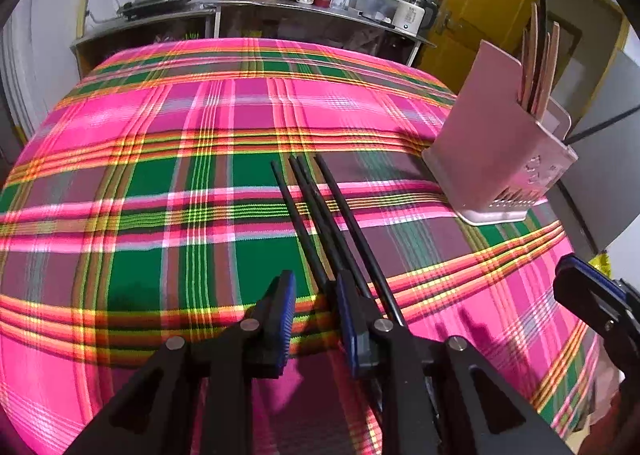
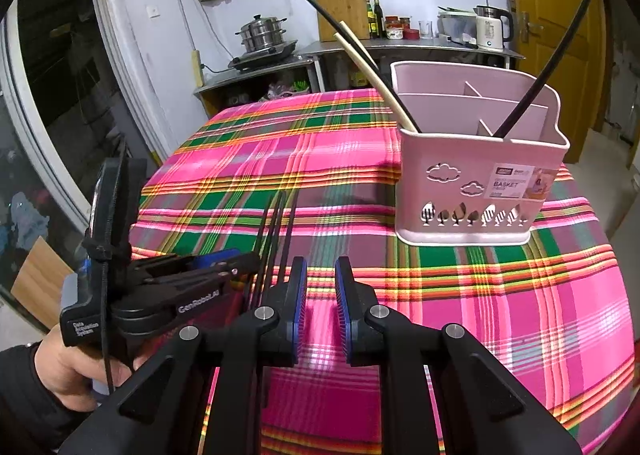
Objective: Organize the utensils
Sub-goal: 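Lift a black chopstick with each tool and raise them toward the pink holder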
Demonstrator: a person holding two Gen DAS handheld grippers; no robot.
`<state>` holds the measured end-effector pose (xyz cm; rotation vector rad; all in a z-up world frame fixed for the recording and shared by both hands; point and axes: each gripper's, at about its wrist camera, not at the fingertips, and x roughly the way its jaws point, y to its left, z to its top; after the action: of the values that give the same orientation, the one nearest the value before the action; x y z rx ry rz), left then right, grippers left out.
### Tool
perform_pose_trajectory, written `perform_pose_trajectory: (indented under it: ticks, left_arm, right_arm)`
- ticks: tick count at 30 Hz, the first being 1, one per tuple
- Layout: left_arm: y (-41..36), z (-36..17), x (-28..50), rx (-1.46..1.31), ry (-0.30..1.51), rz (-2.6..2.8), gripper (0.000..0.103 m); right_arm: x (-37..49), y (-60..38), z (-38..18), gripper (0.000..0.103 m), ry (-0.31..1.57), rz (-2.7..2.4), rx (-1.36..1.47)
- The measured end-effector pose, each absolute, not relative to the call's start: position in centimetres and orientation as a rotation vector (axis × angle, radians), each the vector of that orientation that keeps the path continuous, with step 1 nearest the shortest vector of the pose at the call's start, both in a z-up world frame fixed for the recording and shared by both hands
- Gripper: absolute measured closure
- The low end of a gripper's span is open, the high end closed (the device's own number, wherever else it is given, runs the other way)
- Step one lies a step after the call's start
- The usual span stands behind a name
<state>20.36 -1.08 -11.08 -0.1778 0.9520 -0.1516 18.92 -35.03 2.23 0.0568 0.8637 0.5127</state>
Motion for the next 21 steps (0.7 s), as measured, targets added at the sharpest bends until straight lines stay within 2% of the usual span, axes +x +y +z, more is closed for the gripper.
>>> perform_pose_trajectory:
  ticks: [5, 15, 21]
  left_arm:
    - [-0.1, -11.0, 20.3, -0.189, 0.963, -0.165, 0.093]
    - [4.5, -10.8, 18.6, -0.199, 0.978, -0.154, 0.094]
    - [6.6, -11.0, 19.1, -0.313, 1.002, -0.139, 0.094]
  right_arm:
    - [19.3, -34.7, 1.8, 0.088, 0.877, 0.526, 0.064]
    - [21.9, -31.1, -1.6, 0.088, 0.969, 0.597, 0.06]
    - [24.0, -28.8, -3.3, 0.088, 1.017, 0.617, 0.05]
